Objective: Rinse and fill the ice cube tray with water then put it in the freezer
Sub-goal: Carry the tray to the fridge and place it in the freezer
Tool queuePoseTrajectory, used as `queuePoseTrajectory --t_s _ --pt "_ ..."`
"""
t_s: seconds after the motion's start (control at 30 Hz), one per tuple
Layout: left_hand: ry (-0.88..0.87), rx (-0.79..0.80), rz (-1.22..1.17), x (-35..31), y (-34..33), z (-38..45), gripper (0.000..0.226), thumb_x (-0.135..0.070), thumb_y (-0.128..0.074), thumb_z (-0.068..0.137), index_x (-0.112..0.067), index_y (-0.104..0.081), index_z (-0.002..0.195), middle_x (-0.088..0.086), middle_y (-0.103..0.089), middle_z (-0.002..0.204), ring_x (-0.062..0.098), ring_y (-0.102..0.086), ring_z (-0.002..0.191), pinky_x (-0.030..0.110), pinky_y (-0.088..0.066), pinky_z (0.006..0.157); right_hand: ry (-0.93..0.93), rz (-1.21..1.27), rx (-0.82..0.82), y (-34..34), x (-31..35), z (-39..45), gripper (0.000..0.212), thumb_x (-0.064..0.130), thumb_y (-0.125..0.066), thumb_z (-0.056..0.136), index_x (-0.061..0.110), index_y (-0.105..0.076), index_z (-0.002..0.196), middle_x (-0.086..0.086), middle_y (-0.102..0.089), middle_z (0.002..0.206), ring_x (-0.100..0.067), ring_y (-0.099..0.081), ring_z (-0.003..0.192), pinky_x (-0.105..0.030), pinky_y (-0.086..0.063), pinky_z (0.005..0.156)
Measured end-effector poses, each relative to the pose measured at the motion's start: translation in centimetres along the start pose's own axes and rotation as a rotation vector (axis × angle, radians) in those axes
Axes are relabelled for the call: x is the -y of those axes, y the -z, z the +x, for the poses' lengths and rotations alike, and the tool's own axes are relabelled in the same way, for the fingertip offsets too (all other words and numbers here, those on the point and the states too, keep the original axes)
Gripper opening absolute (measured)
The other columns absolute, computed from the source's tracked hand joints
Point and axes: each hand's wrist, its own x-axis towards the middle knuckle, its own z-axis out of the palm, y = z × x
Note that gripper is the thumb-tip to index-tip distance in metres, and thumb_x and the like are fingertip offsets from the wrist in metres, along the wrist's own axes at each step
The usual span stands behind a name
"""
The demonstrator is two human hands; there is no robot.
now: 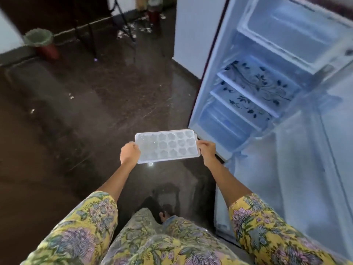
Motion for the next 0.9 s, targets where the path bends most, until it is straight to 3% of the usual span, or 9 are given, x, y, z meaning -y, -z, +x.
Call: queuePoseTrajectory --t_s 0.13,0.27,0.37,0.47,0.53,0.6,0.67,0.77,0.9 --pt "-0.143 0.06 0.083 -5.2 -2.7 3.1 0.028 -0.004 -0.04 0.091 0.002 -0.063 0.106 0.022 -0.063 0.114 0.039 -0.058 0.107 0.038 -0.047 0.084 -0.039 0.098 -0.164 2.7 -0.3 2.5 0.015 0.001 -0.058 0.079 -0.012 -0.065 0.077 -0.007 -0.055 0.071 -0.016 -0.049 0.071 -0.027 -0.042 0.065" --pt "-0.301 0.122 0.166 -9.3 -4.6 5.3 0.03 -0.008 -0.039 0.094 0.001 -0.062 0.113 0.024 -0.062 0.117 0.04 -0.058 0.109 0.04 -0.048 0.087 -0.065 0.183 -0.283 4.5 0.3 3.7 0.01 -0.001 -0.057 0.08 0.003 -0.064 0.073 -0.004 -0.051 0.066 -0.011 -0.044 0.061 -0.026 -0.041 0.06" --pt "-0.441 0.205 0.192 -13.7 -5.8 7.9 0.029 -0.009 -0.039 0.094 0.0 -0.062 0.11 0.023 -0.063 0.115 0.039 -0.059 0.107 0.04 -0.048 0.086 -0.112 0.259 -0.407 5.7 1.2 5.6 0.01 0.001 -0.057 0.081 0.007 -0.062 0.074 -0.007 -0.056 0.076 -0.018 -0.05 0.071 -0.029 -0.043 0.065" --pt "-0.559 0.239 0.209 -17.7 -6.5 10.0 0.029 -0.008 -0.039 0.094 0.002 -0.062 0.107 0.024 -0.063 0.113 0.038 -0.059 0.105 0.04 -0.048 0.085 -0.147 0.324 -0.48 6.5 2.9 6.4 0.008 0.003 -0.057 0.083 0.004 -0.066 0.082 -0.007 -0.058 0.083 -0.018 -0.052 0.075 -0.03 -0.046 0.066" --pt "-0.649 0.289 0.226 -20.3 -6.9 11.5 0.029 -0.007 -0.04 0.094 0.004 -0.063 0.108 0.024 -0.063 0.114 0.039 -0.058 0.107 0.041 -0.047 0.086 -0.162 0.326 -0.581 6.8 3.8 6.7 0.015 0.003 -0.057 0.083 -0.007 -0.067 0.086 -0.008 -0.054 0.081 -0.019 -0.047 0.075 -0.034 -0.045 0.066" --pt "-0.724 0.322 0.224 -22.9 -7.3 12.7 0.028 -0.006 -0.041 0.094 0.005 -0.064 0.105 0.025 -0.064 0.111 0.039 -0.059 0.105 0.04 -0.047 0.085 -0.159 0.319 -0.65 7.0 5.0 7.1 0.013 0.003 -0.056 0.082 -0.005 -0.067 0.081 -0.008 -0.049 0.077 -0.017 -0.042 0.077 -0.033 -0.042 0.062" --pt "-0.768 0.353 0.2 -25.2 -7.5 13.5 0.026 -0.004 -0.042 0.093 0.006 -0.065 0.099 0.026 -0.066 0.105 0.038 -0.061 0.1 0.039 -0.047 0.079 -0.14 0.363 -0.705 7.3 6.0 7.7 0.01 0.002 -0.057 0.081 0.002 -0.064 0.073 -0.008 -0.049 0.074 -0.018 -0.043 0.075 -0.028 -0.039 0.061" --pt "-0.837 0.41 0.168 -28.4 -7.9 14.9 0.025 -0.002 -0.042 0.091 0.002 -0.063 0.079 0.027 -0.063 0.084 0.034 -0.061 0.081 0.034 -0.04 0.063 -0.143 0.379 -0.792 7.4 7.2 8.8 0.017 0.004 -0.058 0.08 -0.01 -0.064 0.072 -0.01 -0.053 0.072 -0.02 -0.048 0.072 -0.03 -0.043 0.068" --pt "-0.962 0.435 0.096 -33.6 -8.0 16.1 0.04 0.002 -0.043 0.089 -0.013 -0.03 0.054 0.007 -0.032 0.052 0.017 -0.031 0.048 0.027 -0.017 0.049 -0.104 0.383 -0.892 9.0 10.5 10.4 0.026 0.003 -0.058 0.082 -0.022 -0.058 0.076 -0.04 -0.051 0.072 -0.021 -0.046 0.068 -0.036 -0.052 0.061"
